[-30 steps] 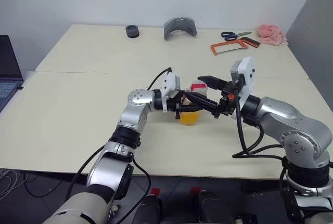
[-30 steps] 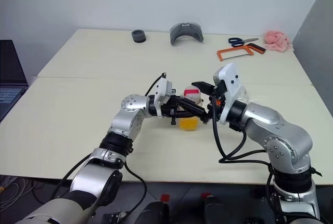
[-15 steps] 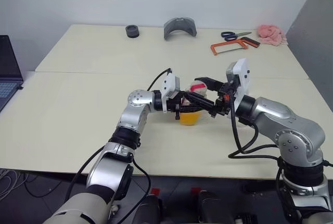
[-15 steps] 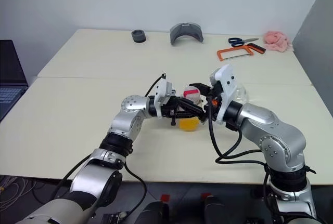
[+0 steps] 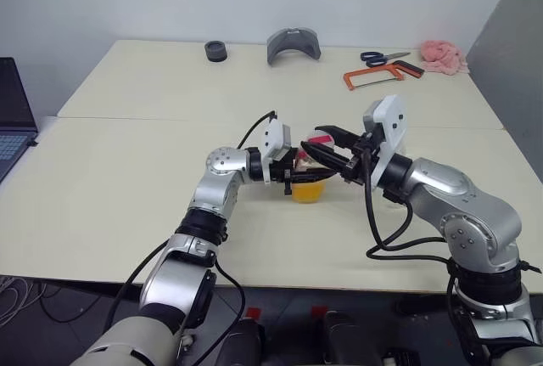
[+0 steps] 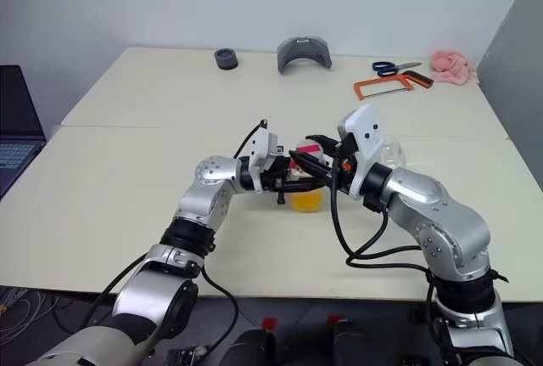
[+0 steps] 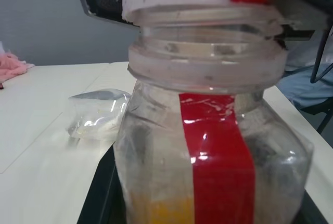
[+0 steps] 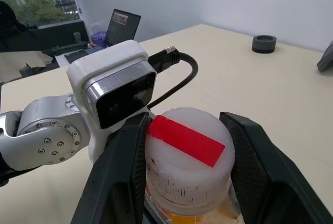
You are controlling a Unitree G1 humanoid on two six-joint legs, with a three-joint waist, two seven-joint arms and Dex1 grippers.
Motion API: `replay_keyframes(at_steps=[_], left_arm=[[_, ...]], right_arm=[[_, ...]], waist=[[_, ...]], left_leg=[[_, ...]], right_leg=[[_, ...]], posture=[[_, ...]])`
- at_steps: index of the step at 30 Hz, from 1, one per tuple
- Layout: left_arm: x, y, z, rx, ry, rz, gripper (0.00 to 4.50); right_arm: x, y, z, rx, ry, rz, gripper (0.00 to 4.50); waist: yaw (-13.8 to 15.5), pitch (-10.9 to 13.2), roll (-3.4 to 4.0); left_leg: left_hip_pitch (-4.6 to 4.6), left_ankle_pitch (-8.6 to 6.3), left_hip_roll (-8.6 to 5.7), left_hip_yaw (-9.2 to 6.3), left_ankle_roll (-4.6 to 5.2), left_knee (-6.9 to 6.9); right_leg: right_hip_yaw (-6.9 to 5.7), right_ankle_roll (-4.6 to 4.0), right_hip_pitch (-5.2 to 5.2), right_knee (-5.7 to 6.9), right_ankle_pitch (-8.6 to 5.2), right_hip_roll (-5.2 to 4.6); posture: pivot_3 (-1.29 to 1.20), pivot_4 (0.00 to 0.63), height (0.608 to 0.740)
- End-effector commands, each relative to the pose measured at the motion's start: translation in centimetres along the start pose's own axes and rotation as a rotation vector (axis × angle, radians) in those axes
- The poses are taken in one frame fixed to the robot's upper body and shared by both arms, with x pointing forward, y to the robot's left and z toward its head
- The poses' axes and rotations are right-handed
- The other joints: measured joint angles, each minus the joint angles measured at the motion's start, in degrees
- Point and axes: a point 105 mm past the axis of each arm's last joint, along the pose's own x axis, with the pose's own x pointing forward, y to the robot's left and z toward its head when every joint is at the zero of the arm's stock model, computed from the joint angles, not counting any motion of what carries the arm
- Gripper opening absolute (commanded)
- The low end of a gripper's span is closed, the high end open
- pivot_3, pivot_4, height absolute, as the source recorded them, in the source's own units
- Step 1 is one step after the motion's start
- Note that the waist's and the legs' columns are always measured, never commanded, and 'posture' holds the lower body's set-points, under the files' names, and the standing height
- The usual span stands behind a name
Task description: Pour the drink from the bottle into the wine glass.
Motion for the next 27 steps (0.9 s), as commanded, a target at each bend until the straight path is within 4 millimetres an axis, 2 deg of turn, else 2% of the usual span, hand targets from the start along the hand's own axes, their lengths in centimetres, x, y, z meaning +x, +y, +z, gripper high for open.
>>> replay_keyframes(at_steps=[1,6,10,12,16,18,21,25,27], left_arm=[[0.4,-0.1,1.3,0.042,-0.035,-0.003,1.59],[0.3,-0.2,1.3,0.035,-0.041,0.01,1.58],[0.4,-0.2,1.3,0.031,-0.046,0.014,1.58],[0.5,-0.3,1.3,0.03,-0.046,0.015,1.58],[0.4,-0.2,1.2,0.032,-0.047,0.028,1.58],[0.3,-0.1,1.2,0.032,-0.048,0.036,1.58],[0.2,0.2,1.1,0.028,-0.053,0.055,1.58],[0.2,0.6,1.4,0.032,-0.061,0.074,1.58],[0.1,0.8,1.6,0.038,-0.066,0.085,1.58]], right_arm=[[-0.1,1.1,2.1,-0.128,-0.094,0.01,1.83],[-0.4,1.0,3.6,-0.136,-0.203,-0.033,1.76],[-1.3,0.5,4.6,-0.026,-0.289,-0.069,1.76],[-2.1,0.0,5.1,0.024,-0.318,-0.094,1.76],[-4.9,-2.6,5.1,0.048,-0.303,-0.232,1.76],[-6.0,-3.2,4.3,0.04,-0.255,-0.272,1.76],[-11.3,-6.8,-0.5,-0.001,-0.028,-0.512,1.76],[-16.0,-8.4,-5.8,0.007,0.201,-0.694,1.76],[-17.5,-8.6,-7.6,0.037,0.262,-0.748,1.76]], waist=[[0.0,0.0,0.0],[-0.01,0.0,0.01],[0.05,-0.01,0.01],[0.09,-0.01,0.01],[0.24,-0.01,0.01],[0.25,-0.01,0.01],[0.58,-0.01,0.0],[0.29,-0.01,-0.01],[0.06,-0.02,0.01]], left_leg=[[0.0,0.0,0.0,-0.01,0.0,0.0],[0.01,0.0,-0.01,-0.02,0.0,0.0],[0.0,0.0,0.03,-0.08,-0.01,0.0],[0.0,0.0,0.04,-0.12,-0.01,0.0],[-0.01,0.0,0.05,-0.2,-0.01,0.0],[-0.01,0.0,0.02,-0.18,0.0,0.0],[-0.01,0.0,-0.02,-0.04,0.01,-0.03],[-0.03,-0.01,-0.07,0.15,0.01,-0.04],[0.1,-0.01,-0.06,0.28,0.02,-0.05]], right_leg=[[-0.01,0.0,0.0,0.0,0.0,0.0],[0.0,0.0,0.0,0.0,0.0,0.0],[0.0,0.0,0.0,0.0,0.0,-0.02],[0.01,0.0,0.0,0.01,0.0,-0.04],[0.0,0.0,0.0,0.0,0.0,-0.05],[0.0,0.0,0.02,-0.01,0.0,-0.06],[-0.04,0.0,0.04,-0.03,0.0,-0.04],[0.08,0.01,0.07,-0.1,0.0,-0.03],[0.21,0.01,0.07,-0.01,0.0,0.01]], posture=[[0.0,0.15,0.74],[0.0,0.15,0.74],[0.0,0.15,0.74],[0.0,0.15,0.74],[0.0,0.15,0.74],[0.0,0.15,0.74],[0.0,0.15,0.74],[0.0,0.15,0.74],[0.0,0.15,0.74]])
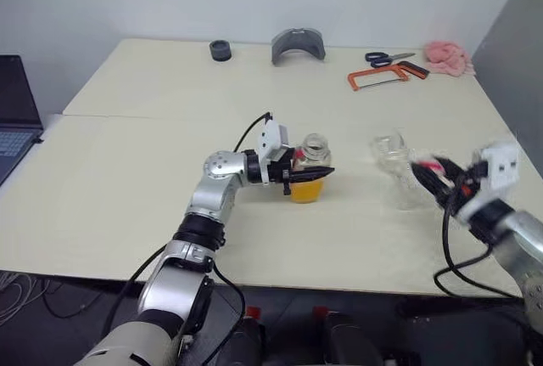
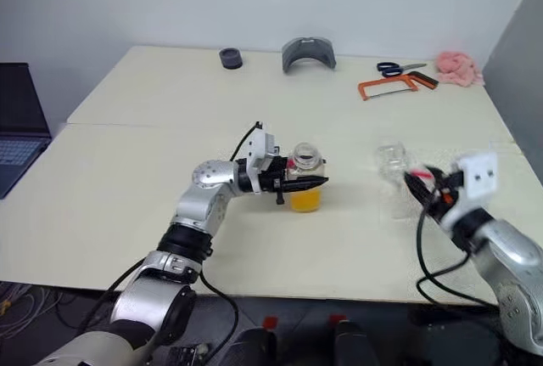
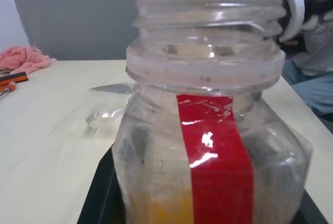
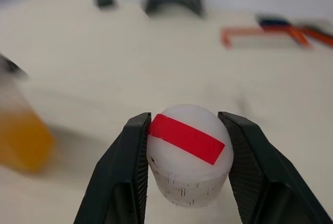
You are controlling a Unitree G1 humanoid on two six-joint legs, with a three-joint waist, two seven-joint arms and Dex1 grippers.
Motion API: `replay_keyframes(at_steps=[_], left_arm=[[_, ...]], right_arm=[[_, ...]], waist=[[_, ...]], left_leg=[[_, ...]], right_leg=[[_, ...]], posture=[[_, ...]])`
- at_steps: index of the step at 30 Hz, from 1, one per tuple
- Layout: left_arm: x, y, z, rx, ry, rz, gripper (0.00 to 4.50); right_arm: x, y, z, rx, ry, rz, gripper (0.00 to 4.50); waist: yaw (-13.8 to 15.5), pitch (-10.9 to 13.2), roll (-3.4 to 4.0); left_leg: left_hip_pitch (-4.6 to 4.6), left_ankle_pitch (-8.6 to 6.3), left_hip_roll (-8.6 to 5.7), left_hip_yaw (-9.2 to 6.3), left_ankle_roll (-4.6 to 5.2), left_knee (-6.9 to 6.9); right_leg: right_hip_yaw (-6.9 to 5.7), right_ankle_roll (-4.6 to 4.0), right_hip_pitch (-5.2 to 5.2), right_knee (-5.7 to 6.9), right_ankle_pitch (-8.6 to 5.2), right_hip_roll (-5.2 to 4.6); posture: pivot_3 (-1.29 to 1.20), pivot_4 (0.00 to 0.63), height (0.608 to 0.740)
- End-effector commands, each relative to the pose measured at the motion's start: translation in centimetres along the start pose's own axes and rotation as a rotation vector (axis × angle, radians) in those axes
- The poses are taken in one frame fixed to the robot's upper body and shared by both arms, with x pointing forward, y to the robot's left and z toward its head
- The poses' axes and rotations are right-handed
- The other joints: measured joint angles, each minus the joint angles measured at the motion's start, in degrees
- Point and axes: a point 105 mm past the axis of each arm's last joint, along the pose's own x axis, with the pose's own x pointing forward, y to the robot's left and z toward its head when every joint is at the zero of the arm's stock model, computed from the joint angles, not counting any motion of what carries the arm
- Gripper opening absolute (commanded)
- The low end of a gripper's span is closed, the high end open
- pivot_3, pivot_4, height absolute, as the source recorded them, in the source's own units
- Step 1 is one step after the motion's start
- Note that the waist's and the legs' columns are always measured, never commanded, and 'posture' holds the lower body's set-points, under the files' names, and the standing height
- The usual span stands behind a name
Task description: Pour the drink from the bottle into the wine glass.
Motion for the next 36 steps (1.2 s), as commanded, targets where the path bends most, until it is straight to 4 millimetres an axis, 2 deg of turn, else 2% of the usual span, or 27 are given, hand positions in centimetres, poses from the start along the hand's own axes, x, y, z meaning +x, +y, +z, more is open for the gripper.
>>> replay_keyframes(at_steps=[1,2,7,10,11,14,16,18,21,24,26,28,33,36], left_arm=[[0.4,0.6,1.9,0.056,-0.057,0.011,1.58],[0.3,0.7,1.9,0.058,-0.057,0.016,1.58],[-0.5,1.3,2.1,0.07,-0.049,0.056,1.58],[-1.2,2.1,2.3,0.081,-0.047,0.111,1.58],[-1.6,2.4,2.4,0.084,-0.046,0.133,1.58],[-2.9,3.6,2.9,0.098,-0.048,0.217,1.58],[-4.3,4.9,3.4,0.124,-0.046,0.317,1.58],[-6.2,6.5,3.9,0.162,-0.035,0.453,1.58],[-9.9,9.1,4.6,0.17,-0.05,0.702,1.58],[-13.0,10.4,4.6,0.191,-0.036,0.88,1.58],[-16.3,11.4,4.3,0.194,-0.017,1.053,1.58],[-18.2,11.8,4.0,0.18,-0.014,1.153,1.58],[-20.7,12.3,3.1,0.128,-0.015,1.285,1.58],[-21.4,12.4,2.7,0.116,-0.016,1.319,1.58]], right_arm=[[-0.9,-1.7,-1.0,-0.029,0.018,-0.094,1.76],[-1.1,-2.0,-1.5,-0.017,0.032,-0.111,1.76],[-1.3,-2.2,-3.0,0.021,0.081,-0.119,3.37],[-1.3,-2.7,-2.8,0.012,0.084,-0.125,4.37],[-1.3,-2.6,-2.4,0.005,0.07,-0.111,4.48],[-1.2,-1.1,-0.8,-0.086,0.022,0.002,4.5],[-1.0,0.9,0.9,-0.146,-0.032,0.104,4.5],[-0.4,3.3,3.0,-0.159,-0.107,0.22,4.5],[1.0,8.1,5.9,-0.163,-0.186,0.443,4.5],[2.8,11.6,7.8,-0.163,-0.22,0.572,4.5],[4.8,14.5,8.4,-0.167,-0.212,0.654,4.5],[6.0,16.3,8.7,-0.167,-0.2,0.693,4.5],[8.8,19.9,9.4,-0.179,-0.197,0.727,4.5],[9.3,21.3,9.3,-0.197,-0.196,0.758,4.5]], waist=[[-0.15,0.0,0.0],[-0.28,0.0,0.0],[-0.37,0.0,0.01],[-0.22,0.0,0.01],[-0.13,0.0,0.01],[-0.08,0.0,0.01],[-0.11,0.0,0.01],[-0.47,0.01,-0.01],[-0.97,0.01,-0.01],[-1.08,0.02,-0.03],[-1.05,0.02,-0.06],[-1.05,0.02,-0.07],[-0.28,0.01,-0.11],[0.2,0.0,-0.14]], left_leg=[[0.06,0.0,0.0,0.01,0.0,0.0],[0.08,0.0,0.02,0.03,0.0,0.01],[0.12,0.0,0.09,0.01,0.0,0.0],[0.09,0.0,0.07,-0.01,-0.01,0.02],[0.09,0.0,0.06,-0.01,-0.01,0.02],[0.09,0.0,0.05,-0.01,-0.01,0.02],[0.08,0.0,0.05,-0.02,-0.01,0.02],[0.12,0.0,0.1,-0.01,-0.01,0.02],[0.15,0.01,0.15,-0.04,-0.01,0.02],[0.14,0.01,0.15,-0.15,-0.02,0.03],[0.09,0.01,0.14,-0.24,-0.02,0.04],[0.04,0.02,0.13,-0.31,-0.03,0.04],[-0.17,0.07,0.04,-0.58,-0.13,0.1],[-0.18,0.13,0.02,-0.62,-0.24,0.11]], right_leg=[[0.01,0.01,0.02,0.02,0.0,0.06],[0.02,0.01,0.02,0.02,0.0,0.13],[0.03,0.01,0.03,0.07,-0.01,0.24],[0.01,0.01,0.03,0.07,-0.01,0.21],[0.0,0.01,0.03,0.06,-0.01,0.21],[0.01,0.01,0.03,0.06,-0.01,0.2],[0.0,0.01,0.03,0.06,-0.01,0.19],[0.0,0.01,0.03,0.06,-0.01,0.23],[0.0,0.01,0.03,0.07,-0.01,0.26],[-0.07,0.01,0.03,0.08,-0.01,0.26],[-0.18,0.0,0.02,0.06,0.0,0.2],[-0.19,-0.01,-0.05,0.07,0.0,0.1],[-0.25,0.0,-0.14,0.01,0.01,-0.21],[-0.3,0.0,-0.14,-0.01,0.01,-0.23]], posture=[[0.0,0.15,0.74],[0.0,0.15,0.74],[0.0,0.15,0.74],[0.0,0.15,0.74],[0.0,0.15,0.74],[0.0,0.15,0.74],[0.0,0.15,0.74],[0.0,0.15,0.74],[0.0,0.15,0.74],[0.0,0.15,0.74],[0.0,0.15,0.74],[0.0,0.15,0.74],[0.0,0.15,0.74],[0.0,0.15,0.74]])
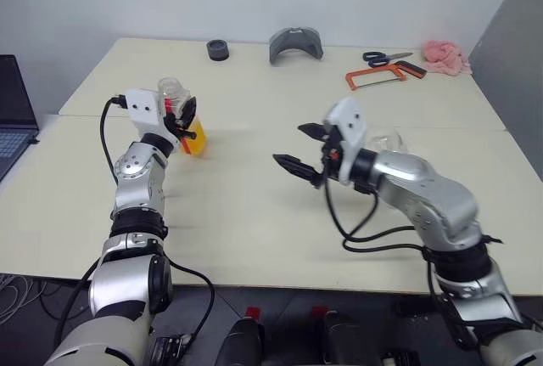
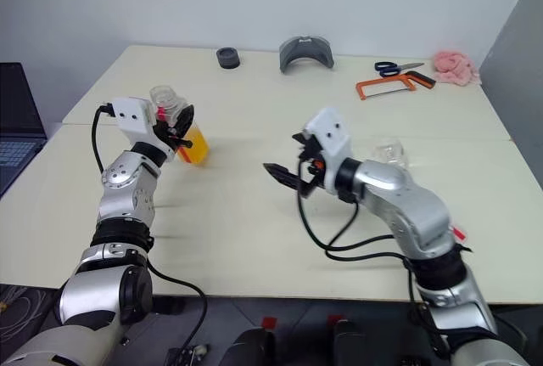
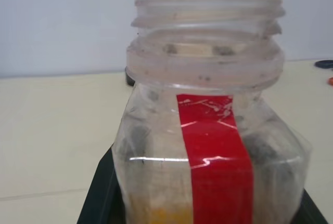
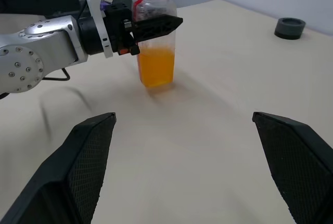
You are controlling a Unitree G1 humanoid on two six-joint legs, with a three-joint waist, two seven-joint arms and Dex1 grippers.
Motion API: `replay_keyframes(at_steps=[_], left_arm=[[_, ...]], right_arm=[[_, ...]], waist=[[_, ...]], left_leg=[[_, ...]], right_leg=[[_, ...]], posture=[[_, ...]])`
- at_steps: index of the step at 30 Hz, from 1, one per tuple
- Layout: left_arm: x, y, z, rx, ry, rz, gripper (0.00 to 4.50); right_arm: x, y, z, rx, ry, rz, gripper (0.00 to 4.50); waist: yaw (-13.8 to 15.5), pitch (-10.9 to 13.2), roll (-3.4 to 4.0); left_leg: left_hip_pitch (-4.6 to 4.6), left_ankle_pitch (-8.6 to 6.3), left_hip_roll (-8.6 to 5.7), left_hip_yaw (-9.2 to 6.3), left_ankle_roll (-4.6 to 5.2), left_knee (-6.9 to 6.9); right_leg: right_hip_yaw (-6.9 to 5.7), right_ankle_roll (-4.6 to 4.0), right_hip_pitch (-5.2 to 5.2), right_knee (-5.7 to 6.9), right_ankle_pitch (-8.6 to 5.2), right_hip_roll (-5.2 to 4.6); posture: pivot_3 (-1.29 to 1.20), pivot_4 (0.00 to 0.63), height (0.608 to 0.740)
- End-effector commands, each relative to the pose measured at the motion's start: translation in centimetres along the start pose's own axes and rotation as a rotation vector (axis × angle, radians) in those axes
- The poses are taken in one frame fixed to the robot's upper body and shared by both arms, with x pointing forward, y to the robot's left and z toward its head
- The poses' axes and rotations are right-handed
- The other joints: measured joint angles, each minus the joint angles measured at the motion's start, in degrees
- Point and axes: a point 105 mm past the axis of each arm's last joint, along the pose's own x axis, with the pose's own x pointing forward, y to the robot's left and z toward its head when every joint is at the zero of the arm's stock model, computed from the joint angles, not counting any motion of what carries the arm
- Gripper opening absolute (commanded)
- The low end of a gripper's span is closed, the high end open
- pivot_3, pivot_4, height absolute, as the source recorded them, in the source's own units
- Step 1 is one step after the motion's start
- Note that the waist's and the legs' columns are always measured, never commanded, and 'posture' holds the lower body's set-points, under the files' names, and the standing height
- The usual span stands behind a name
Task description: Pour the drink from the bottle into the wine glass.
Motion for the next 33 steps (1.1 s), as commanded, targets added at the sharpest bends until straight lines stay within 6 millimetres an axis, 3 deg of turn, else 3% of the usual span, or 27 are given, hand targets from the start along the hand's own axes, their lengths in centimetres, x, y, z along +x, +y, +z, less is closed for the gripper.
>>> replay_keyframes(at_steps=[1,8,17,33], left_arm=[[0.6,0.8,2.4,0.021,-0.087,0.038,1.58],[0.6,1.0,0.9,0.008,-0.052,0.078,1.58],[0.2,-0.3,-0.1,-0.001,-0.063,0.044,4.47],[-3.6,0.5,-2.7,0.051,-0.003,0.13,4.47]], right_arm=[[0.8,0.6,0.8,-0.058,-0.022,0.022,4.5],[1.7,1.8,0.8,-0.08,-0.022,0.071,4.5],[1.9,2.1,1.1,-0.074,-0.037,0.072,4.5],[0.6,3.3,-0.5,-0.019,0.002,0.109,4.5]], waist=[[0.2,0.0,-0.01],[-0.13,-0.01,-0.01],[-0.7,-0.01,-0.02],[-1.18,-0.03,-0.02]], left_leg=[[-0.01,0.01,0.0,-0.06,-0.01,-0.01],[0.0,0.0,-0.01,-0.08,0.0,-0.03],[0.01,0.0,0.0,-0.08,-0.01,-0.05],[0.03,-0.1,0.07,-0.14,0.17,-0.07]], right_leg=[[-0.06,0.0,0.0,-0.01,0.0,0.0],[-0.09,-0.01,-0.03,0.04,0.0,0.09],[-0.09,-0.01,-0.07,0.09,0.01,0.1],[-0.06,-0.02,-0.08,0.12,0.01,0.09]], posture=[[0.0,0.15,0.74],[0.0,0.15,0.74],[0.0,0.15,0.74],[0.0,0.15,0.74]])
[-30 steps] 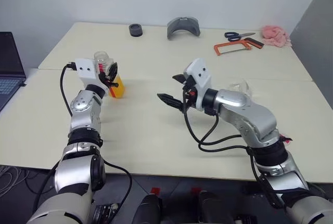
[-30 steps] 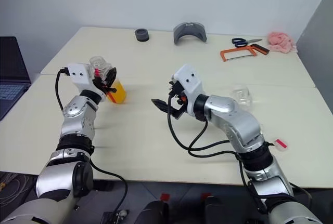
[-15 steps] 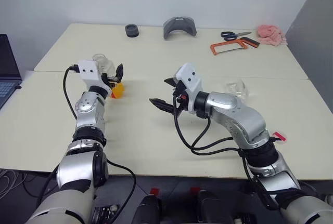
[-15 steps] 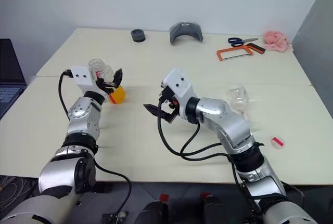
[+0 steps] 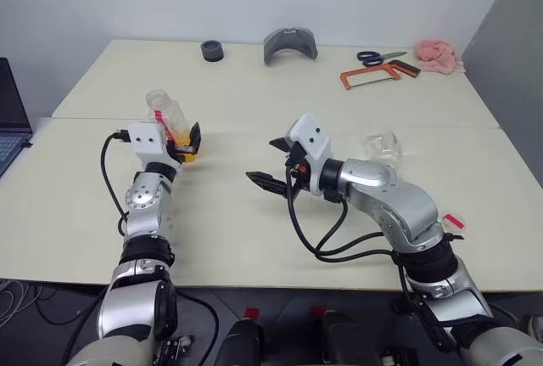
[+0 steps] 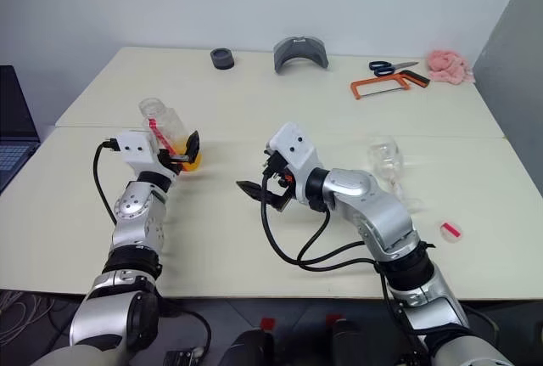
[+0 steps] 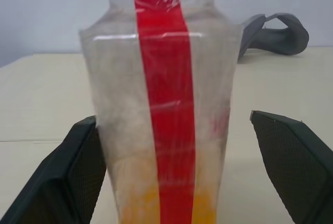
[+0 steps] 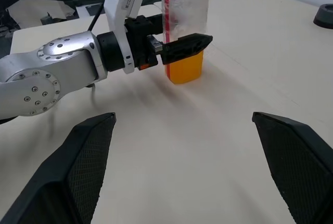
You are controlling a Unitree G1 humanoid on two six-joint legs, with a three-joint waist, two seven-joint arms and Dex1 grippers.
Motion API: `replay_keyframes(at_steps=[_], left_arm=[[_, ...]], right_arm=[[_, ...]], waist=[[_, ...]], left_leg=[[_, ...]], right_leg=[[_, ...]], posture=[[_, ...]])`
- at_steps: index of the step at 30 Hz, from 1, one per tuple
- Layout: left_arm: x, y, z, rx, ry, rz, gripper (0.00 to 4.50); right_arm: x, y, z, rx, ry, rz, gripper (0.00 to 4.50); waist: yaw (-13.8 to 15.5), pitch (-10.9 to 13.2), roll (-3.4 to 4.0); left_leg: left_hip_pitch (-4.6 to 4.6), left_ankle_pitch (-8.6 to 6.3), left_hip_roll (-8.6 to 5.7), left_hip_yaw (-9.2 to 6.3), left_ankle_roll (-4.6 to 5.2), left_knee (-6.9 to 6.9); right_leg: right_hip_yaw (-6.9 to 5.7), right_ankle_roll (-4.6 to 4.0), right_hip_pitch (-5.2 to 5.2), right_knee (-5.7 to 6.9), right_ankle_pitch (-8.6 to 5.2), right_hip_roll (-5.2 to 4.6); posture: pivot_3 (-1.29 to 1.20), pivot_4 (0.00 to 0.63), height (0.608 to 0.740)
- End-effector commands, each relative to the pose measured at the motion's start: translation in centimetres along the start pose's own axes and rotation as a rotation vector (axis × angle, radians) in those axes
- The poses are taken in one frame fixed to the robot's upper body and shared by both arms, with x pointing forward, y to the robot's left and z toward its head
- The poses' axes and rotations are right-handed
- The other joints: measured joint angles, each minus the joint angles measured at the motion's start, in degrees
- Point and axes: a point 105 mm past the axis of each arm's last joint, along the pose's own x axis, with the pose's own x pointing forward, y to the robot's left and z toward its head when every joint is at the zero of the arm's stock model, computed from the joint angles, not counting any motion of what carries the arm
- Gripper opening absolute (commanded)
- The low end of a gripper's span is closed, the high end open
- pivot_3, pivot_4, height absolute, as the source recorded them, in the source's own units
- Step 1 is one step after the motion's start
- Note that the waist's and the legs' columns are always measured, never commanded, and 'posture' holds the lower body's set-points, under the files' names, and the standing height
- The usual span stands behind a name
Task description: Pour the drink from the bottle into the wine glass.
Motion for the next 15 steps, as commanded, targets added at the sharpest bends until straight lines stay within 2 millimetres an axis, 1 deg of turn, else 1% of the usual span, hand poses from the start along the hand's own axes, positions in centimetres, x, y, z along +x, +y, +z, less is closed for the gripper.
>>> replay_keyframes(at_steps=[1,6,10,15], left_arm=[[-0.5,0.5,0.7,0.034,-0.013,0.015,4.47],[-1.6,0.8,-0.3,0.051,0.03,0.023,4.47],[-2.9,1.2,-0.8,0.047,0.059,0.018,4.47],[-4.4,0.5,-1.5,0.05,0.099,-0.024,4.47]], right_arm=[[-0.6,0.7,0.7,-0.01,-0.032,0.023,4.5],[-1.1,0.6,0.2,-0.01,-0.013,0.021,4.5],[-2.3,0.1,-0.2,0.015,0.004,-0.007,4.5],[-3.6,-0.5,-0.7,0.058,0.014,-0.054,4.5]], waist=[[0.0,0.0,0.0],[0.01,0.0,0.0],[0.06,-0.01,0.0],[0.21,-0.01,0.0]], left_leg=[[0.0,0.0,0.01,0.0,0.0,-0.01],[0.0,0.0,0.0,-0.01,0.01,0.0],[0.0,-0.01,0.02,-0.02,0.01,-0.01],[0.01,-0.02,0.03,-0.01,0.03,-0.02]], right_leg=[[0.0,0.0,0.0,0.0,0.0,0.0],[0.01,0.0,0.01,0.0,0.0,-0.01],[0.01,0.0,0.01,-0.01,0.0,-0.01],[0.02,0.0,0.02,-0.02,0.0,-0.01]], posture=[[0.0,0.15,0.74],[0.0,0.15,0.74],[0.0,0.15,0.74],[0.0,0.15,0.74]])
